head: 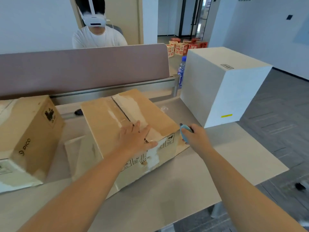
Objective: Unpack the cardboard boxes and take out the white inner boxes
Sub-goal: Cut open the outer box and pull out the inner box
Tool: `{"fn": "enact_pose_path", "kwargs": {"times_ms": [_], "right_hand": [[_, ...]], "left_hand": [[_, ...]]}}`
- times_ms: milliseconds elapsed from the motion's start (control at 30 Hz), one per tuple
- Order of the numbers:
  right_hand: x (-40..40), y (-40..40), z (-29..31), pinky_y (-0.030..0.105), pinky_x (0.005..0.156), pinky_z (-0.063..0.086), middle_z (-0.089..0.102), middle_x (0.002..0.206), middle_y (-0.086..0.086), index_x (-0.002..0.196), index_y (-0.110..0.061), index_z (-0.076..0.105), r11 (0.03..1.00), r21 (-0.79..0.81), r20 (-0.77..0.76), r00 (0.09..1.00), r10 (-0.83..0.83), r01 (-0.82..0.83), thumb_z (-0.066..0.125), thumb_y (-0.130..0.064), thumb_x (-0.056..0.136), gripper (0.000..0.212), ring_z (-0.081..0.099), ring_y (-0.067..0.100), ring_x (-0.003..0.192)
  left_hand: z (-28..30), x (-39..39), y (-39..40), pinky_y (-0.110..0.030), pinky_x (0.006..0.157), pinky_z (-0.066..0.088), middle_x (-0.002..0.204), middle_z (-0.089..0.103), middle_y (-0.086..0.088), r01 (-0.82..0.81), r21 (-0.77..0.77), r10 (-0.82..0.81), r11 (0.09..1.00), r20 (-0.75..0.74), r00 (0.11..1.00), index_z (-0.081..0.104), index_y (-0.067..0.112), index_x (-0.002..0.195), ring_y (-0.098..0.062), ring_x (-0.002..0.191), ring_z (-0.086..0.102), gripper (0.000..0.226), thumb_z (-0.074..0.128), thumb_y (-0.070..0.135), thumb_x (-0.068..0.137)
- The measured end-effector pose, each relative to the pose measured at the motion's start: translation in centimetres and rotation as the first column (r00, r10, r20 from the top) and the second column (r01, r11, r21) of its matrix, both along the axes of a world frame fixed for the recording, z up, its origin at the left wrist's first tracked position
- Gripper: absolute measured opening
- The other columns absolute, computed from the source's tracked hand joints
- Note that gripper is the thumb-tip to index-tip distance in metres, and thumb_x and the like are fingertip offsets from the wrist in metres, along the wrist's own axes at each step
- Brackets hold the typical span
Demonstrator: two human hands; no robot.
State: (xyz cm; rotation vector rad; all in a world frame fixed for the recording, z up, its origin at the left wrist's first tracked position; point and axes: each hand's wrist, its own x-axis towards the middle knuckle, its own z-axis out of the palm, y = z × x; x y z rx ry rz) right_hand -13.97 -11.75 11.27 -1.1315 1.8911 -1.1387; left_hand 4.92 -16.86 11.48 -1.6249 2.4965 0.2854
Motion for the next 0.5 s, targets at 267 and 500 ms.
{"fn": "enact_pose_path", "kwargs": {"times_ms": [267,500], "right_hand": [[-5.8,-2.6,-0.2,0.017,0.053,0.037,0.044,0.074,0.002,0.079,-0.005,0.049,0.996,0.067,-0.018,0.998,0.067,-0.066,0.049,-0.012,0.092,0.014,0.048,0.013,0.064],[-9.0,-4.7,-0.8,0.013,0.045,0.048,0.055,0.093,0.012,0.1,0.001,0.054,0.996,0.05,0.213,0.975,0.066,-0.078,0.046,-0.012,0.094,0.017,0.056,0.013,0.062]], "left_hand": [[-0.1,-8.5,-0.7,-0.052,0.113,-0.002,0.156,-0.005,-0.016,-0.249,-0.024,0.245,0.968,-0.093,0.965,0.005,0.029,0.149,-0.037,0.143,-0.007,0.073,0.028,0.065,0.089],[0.6,-15.3,-1.9,-0.05,0.115,-0.005,0.157,-0.002,-0.011,-0.419,0.113,0.432,0.901,-0.314,0.845,0.016,0.021,0.148,-0.032,0.144,-0.009,0.074,0.04,0.06,0.089]]}}
